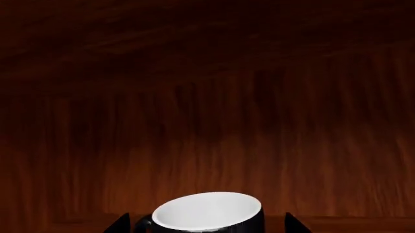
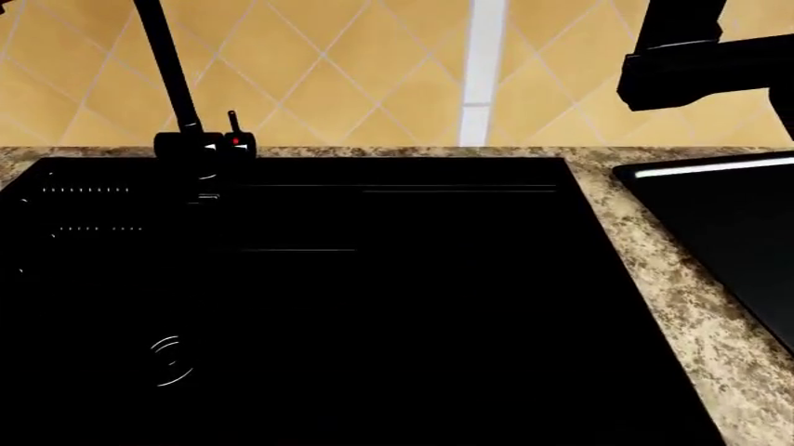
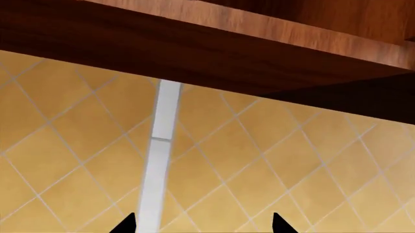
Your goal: Pick the kettle from the counter and place it on the tray. Then pick the mug from the cabinet and place it on the tray. Then close the cabinet doors.
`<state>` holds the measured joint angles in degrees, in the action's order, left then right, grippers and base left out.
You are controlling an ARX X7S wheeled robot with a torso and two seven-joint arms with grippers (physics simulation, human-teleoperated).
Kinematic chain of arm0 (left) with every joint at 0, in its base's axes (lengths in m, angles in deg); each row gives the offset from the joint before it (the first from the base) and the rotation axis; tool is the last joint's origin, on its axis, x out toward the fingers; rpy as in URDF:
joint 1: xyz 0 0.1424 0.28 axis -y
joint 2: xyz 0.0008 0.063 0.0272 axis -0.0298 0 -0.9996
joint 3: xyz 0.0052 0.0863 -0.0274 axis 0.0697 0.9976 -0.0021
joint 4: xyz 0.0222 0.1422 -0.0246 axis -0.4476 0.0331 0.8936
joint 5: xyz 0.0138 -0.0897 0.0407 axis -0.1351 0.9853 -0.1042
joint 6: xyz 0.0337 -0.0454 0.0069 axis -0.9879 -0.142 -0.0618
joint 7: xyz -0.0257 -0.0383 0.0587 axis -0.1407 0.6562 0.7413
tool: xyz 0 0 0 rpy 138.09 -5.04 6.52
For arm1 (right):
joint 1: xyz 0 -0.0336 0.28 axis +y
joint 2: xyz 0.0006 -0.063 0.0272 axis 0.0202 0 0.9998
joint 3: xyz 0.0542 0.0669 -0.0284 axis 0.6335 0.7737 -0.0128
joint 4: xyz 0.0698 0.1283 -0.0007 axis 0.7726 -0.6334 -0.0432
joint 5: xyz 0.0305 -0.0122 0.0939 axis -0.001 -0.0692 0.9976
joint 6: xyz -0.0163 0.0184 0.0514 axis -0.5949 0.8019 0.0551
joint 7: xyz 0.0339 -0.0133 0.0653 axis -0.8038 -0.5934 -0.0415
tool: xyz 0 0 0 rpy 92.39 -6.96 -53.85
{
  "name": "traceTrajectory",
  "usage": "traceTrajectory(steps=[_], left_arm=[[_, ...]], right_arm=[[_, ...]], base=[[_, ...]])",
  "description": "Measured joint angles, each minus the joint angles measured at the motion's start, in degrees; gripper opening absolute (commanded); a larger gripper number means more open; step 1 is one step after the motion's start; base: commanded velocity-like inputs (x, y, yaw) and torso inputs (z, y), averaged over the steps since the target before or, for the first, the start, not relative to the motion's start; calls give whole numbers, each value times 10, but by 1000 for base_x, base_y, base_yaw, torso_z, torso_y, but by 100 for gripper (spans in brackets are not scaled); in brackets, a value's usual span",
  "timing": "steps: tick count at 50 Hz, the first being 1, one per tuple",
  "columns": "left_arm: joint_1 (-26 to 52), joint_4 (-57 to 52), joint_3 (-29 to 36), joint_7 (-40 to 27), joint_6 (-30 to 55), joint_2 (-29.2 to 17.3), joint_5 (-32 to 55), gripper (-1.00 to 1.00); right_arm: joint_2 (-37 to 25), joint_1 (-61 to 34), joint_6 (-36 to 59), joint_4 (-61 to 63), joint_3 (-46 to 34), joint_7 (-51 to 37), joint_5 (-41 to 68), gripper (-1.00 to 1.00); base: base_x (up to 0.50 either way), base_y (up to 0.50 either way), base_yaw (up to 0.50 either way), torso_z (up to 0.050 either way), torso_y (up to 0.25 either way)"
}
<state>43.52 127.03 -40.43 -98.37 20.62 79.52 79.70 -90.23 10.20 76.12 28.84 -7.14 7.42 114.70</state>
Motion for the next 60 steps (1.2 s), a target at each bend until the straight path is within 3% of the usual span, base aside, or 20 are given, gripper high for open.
traceTrajectory(steps=[11,12,30,45,60], left_arm=[[-39,-9,2,-15,42,-3,0,100],[-43,-11,2,-16,45,-4,0,-100],[-76,-73,-12,-28,46,-14,-1,-100],[-25,-107,-29,-30,34,-21,11,-100],[9,-162,-44,-21,69,-30,22,-100]], right_arm=[[-3,15,-8,8,3,13,-15,100],[-3,17,-9,8,3,15,-17,100],[-2,40,-20,14,3,40,-48,100],[-9,34,-29,18,-2,27,-29,100],[-15,28,-36,23,-11,11,-10,100]], base=[[0,0,0,0,0],[0,0,0,0,0],[0,0,0,0,0],[-4,0,0,0,0],[-490,0,0,0,0]])
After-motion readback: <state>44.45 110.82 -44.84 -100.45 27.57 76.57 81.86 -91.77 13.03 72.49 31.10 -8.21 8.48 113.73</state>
